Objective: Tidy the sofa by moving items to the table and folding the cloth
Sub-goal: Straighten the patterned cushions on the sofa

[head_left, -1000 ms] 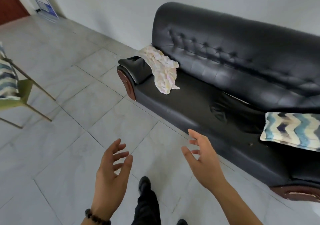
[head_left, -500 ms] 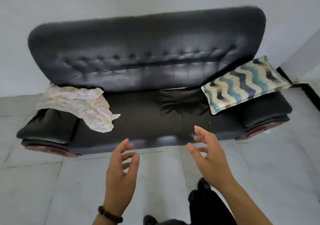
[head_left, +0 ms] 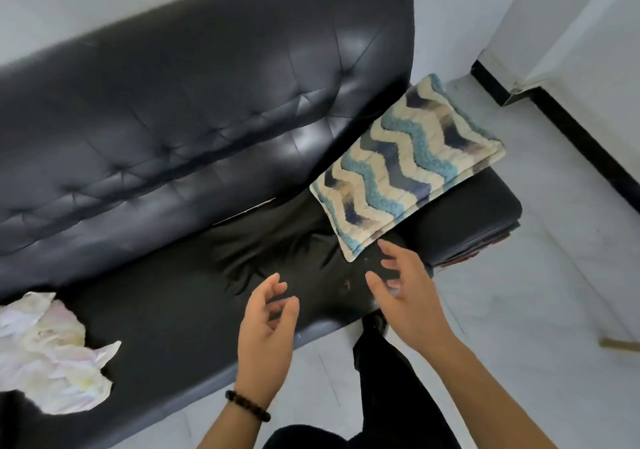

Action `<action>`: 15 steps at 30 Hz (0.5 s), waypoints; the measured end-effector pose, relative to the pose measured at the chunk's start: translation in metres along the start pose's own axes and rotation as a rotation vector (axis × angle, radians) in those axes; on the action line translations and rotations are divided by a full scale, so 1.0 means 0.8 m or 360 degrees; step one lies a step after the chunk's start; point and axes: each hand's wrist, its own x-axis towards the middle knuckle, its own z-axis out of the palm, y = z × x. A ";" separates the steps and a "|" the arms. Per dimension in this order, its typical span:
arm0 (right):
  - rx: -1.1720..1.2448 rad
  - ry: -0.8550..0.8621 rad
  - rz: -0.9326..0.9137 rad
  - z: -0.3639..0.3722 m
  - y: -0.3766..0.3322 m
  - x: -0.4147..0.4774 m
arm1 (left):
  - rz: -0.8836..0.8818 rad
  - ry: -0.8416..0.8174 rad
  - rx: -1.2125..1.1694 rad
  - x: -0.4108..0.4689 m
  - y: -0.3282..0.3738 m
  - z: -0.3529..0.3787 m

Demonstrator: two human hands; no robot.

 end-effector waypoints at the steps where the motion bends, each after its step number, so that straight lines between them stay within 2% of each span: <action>1: -0.0042 0.0006 0.0001 -0.011 0.006 0.042 | -0.0009 -0.0036 -0.0001 0.037 0.008 0.026; 4: -0.0203 0.0040 0.0012 -0.030 0.033 0.160 | -0.0037 -0.0100 0.0052 0.144 0.020 0.096; 7: -0.0365 0.0115 -0.0012 -0.025 0.077 0.268 | -0.0111 -0.0112 0.0087 0.254 -0.006 0.161; 9: -0.0566 0.0204 -0.0023 -0.009 0.119 0.332 | -0.0162 -0.0142 0.0117 0.328 -0.043 0.209; 12: -0.0953 0.0378 0.0112 0.021 0.193 0.407 | -0.0201 -0.0151 0.0274 0.424 -0.108 0.281; 15: -0.1263 0.0495 0.0170 0.046 0.253 0.451 | -0.0341 -0.0134 0.0343 0.483 -0.173 0.336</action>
